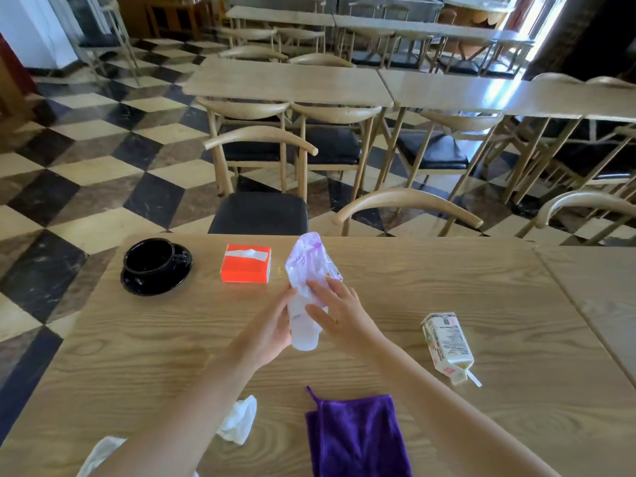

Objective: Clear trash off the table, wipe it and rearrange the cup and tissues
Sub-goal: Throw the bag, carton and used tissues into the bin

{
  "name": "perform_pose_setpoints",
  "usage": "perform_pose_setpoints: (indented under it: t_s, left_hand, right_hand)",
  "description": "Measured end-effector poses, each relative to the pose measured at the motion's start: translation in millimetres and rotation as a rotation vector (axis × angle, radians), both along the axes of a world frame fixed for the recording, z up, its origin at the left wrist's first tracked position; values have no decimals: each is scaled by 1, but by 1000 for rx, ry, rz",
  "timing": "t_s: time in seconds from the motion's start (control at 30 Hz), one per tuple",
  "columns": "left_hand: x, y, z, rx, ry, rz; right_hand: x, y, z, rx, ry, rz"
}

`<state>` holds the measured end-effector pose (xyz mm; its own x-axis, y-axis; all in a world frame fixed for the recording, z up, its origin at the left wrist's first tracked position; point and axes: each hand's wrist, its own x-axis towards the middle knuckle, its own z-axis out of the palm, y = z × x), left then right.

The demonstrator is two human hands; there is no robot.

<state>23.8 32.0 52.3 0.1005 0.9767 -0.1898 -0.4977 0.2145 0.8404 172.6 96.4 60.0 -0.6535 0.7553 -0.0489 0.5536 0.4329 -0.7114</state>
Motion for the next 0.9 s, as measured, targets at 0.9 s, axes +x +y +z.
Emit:
perform_pose_setpoints:
  t_s: [0.9]
  left_hand:
    - [70, 22, -14, -422, 215, 142]
  right_hand:
    - [194, 62, -79, -223, -634, -705]
